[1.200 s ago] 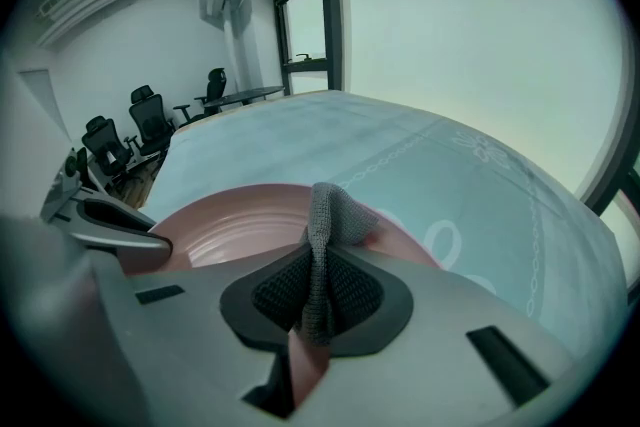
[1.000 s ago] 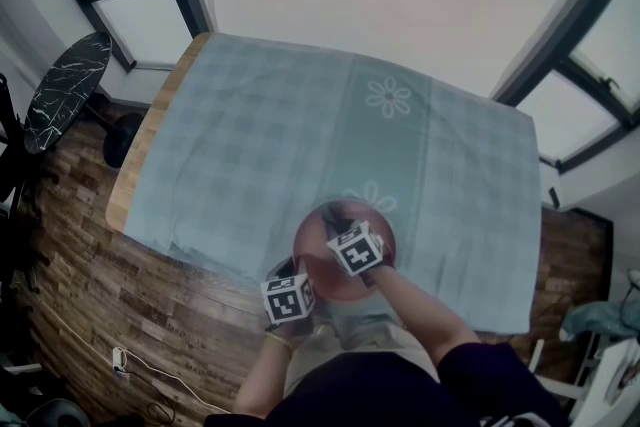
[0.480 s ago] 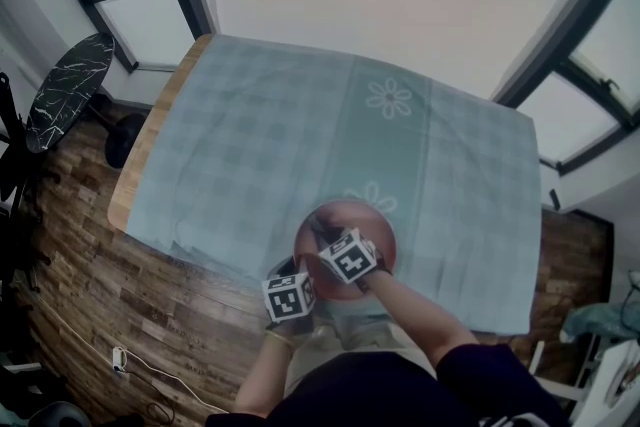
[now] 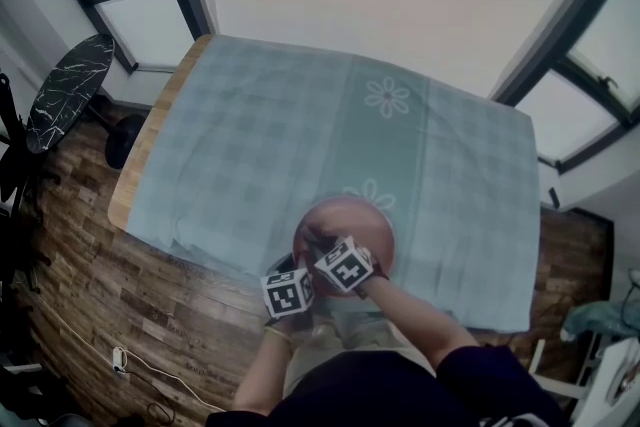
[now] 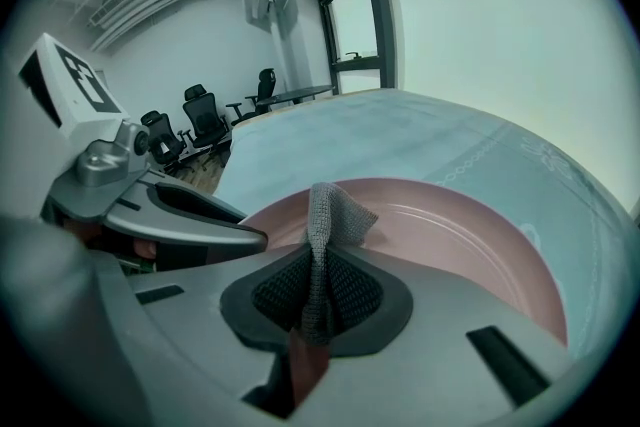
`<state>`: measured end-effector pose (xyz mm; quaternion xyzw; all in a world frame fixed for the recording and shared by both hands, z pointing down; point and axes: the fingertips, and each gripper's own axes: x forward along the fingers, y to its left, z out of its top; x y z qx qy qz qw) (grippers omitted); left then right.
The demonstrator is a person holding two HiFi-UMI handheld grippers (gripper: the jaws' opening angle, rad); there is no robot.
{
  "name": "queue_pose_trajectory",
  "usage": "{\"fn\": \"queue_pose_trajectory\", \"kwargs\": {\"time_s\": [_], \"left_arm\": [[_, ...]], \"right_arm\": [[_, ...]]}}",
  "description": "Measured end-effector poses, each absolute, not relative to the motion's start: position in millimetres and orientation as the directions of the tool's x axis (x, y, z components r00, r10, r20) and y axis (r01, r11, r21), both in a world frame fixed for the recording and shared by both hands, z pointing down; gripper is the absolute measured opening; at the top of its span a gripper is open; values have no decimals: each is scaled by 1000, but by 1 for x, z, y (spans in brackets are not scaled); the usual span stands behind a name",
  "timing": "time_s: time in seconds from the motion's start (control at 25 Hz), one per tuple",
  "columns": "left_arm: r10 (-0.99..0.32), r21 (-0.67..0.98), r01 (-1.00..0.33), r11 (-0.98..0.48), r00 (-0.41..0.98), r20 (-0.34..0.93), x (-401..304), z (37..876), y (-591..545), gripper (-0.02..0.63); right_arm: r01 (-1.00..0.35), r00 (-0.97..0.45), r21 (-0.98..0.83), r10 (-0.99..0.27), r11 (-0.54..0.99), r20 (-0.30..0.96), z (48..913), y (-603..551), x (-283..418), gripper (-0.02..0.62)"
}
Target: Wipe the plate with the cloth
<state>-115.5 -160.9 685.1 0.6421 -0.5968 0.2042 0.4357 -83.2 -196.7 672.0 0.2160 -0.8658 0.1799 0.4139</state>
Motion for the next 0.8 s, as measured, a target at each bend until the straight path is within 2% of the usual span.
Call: {"fn": "queue_pose_trajectory", "kwargs": {"time_s": [0.8], "left_arm": [[-597,327,-941,90,212,774,-115,684,-163,54]], "right_arm": [[-385,-581,-175,-91,906,809,673,-143,-81,34]]}}
